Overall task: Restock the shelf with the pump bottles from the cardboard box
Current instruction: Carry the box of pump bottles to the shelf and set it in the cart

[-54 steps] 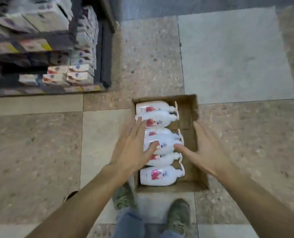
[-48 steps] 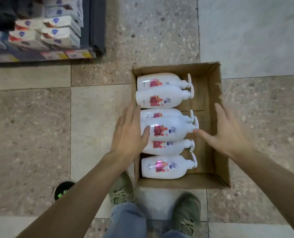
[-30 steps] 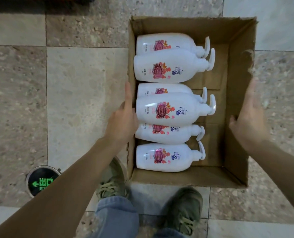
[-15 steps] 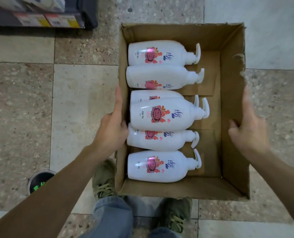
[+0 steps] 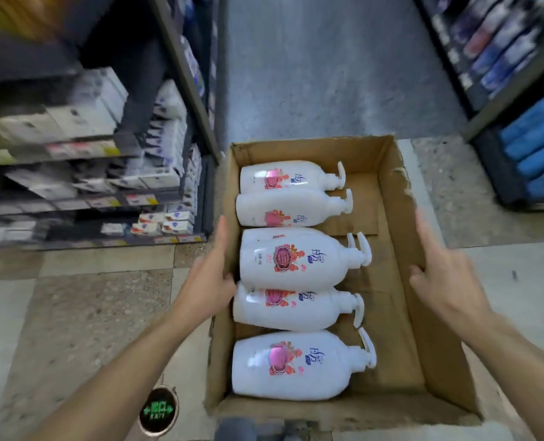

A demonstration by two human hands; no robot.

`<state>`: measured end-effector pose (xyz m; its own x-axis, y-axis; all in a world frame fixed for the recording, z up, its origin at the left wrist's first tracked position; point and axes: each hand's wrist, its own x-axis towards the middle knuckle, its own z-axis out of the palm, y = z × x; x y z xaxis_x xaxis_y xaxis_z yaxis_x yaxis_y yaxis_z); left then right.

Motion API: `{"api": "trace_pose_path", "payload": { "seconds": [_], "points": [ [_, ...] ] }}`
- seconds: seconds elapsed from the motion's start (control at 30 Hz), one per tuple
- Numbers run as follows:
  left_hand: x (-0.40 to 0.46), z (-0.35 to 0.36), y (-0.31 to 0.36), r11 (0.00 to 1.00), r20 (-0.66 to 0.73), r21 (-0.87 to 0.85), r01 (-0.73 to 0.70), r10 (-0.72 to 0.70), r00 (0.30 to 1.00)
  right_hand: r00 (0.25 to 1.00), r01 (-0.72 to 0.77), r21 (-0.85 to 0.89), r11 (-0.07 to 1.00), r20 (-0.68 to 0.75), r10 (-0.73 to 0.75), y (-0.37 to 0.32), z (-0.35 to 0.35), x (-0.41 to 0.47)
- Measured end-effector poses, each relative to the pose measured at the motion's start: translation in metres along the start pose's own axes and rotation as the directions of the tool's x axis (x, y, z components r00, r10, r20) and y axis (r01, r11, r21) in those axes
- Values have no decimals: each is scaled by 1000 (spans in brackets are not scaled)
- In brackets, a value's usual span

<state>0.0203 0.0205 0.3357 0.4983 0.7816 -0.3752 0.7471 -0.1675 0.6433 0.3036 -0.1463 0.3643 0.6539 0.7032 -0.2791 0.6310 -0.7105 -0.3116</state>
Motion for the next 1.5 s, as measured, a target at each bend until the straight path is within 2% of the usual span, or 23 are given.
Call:
{"api": "trace_pose_path", "payload": {
  "seconds": [0.17,0.3,0.4,0.53,0.73,0.83,1.0,1.2,1.5],
  "points": [
    [-34,-103,129,991,-44,76,-112,116,992,995,18,5,1000,-95,-17,-28,-159,-26],
    [-61,-171,225,959,-83,127,-254,265,961,986,67,38,997,-154,-60,-45,-275,-56],
    [-80,-207,283,935,-107,222,-275,304,947,975,102,68,992,-205,-86,-52,-344,-79],
    [-96,-236,336,920,-72,235,-313,337,939,947,148,14,989,-292,-137,-47,-397,-96],
    [-87,-246,389,905,-54,193,-380,396,916,918,156,-37,987,-363,-159,-31,-434,-67],
    [-59,-251,409,909,-41,185,-374,388,921,917,127,-40,991,-377,-132,-29,-444,-36],
    [21,-261,434,936,-51,182,-301,315,948,912,165,-53,985,-373,-173,-32,-457,41],
    [135,-286,477,950,-94,155,-272,288,953,895,209,-79,975,-386,-224,-52,-500,170],
    [305,-324,581,957,-113,163,-241,260,959,899,242,-14,970,-374,-229,-69,-569,379]
  ]
}}
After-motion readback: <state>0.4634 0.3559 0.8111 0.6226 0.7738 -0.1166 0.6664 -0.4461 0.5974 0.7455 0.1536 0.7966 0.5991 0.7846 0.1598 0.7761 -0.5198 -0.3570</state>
